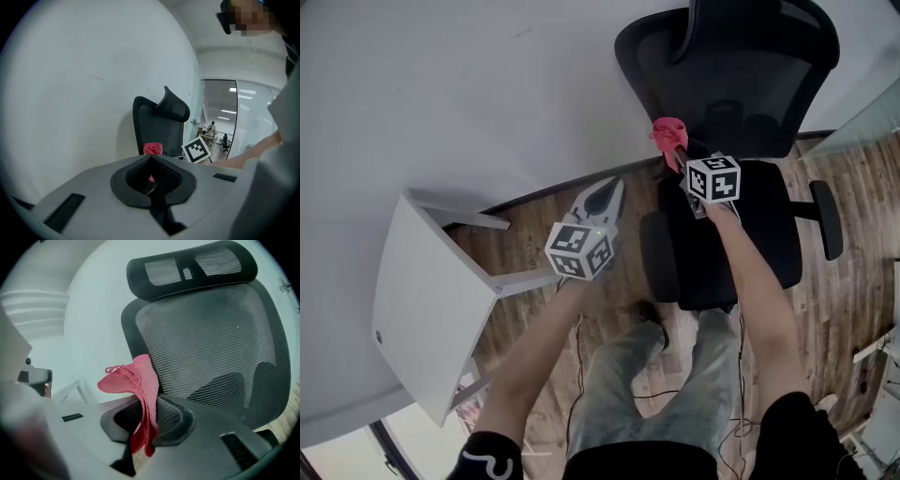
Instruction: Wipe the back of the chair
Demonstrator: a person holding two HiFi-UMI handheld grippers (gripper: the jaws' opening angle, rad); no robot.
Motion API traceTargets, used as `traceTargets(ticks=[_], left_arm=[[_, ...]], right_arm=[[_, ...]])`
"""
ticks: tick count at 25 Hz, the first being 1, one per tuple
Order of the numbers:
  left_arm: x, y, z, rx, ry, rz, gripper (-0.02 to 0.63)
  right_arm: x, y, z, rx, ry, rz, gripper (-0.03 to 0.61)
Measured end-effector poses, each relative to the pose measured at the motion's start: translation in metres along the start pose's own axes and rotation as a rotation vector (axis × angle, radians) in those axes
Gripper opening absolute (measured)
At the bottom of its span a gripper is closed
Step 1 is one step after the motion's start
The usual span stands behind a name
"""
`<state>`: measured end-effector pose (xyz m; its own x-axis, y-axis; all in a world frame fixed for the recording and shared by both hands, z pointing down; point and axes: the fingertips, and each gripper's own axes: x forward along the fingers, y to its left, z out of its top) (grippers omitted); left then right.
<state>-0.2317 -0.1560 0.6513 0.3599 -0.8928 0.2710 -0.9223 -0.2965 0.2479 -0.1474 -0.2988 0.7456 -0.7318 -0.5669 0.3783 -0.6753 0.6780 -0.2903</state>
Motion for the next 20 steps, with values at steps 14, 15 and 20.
traceTargets(ticks=[14,15,20], left_arm=[[0.016,0.004,0.000,-0.039,0.033,0.009,0.025],[0.021,0.001,0.003,-0.043,0.031,0.009,0.025],[0.050,-0.026,0.002,-0.050,0.051,0.000,0.025]], right_arm=[[0.016,-0.026,0.002,-0.068,0.083,-0.068,0.067],[0.013,-0.032,0.004,-0.066,0.085,-0.075,0.067],[-0.006,-0.076,0.009,-0.048,0.102,-0.123,0.067]])
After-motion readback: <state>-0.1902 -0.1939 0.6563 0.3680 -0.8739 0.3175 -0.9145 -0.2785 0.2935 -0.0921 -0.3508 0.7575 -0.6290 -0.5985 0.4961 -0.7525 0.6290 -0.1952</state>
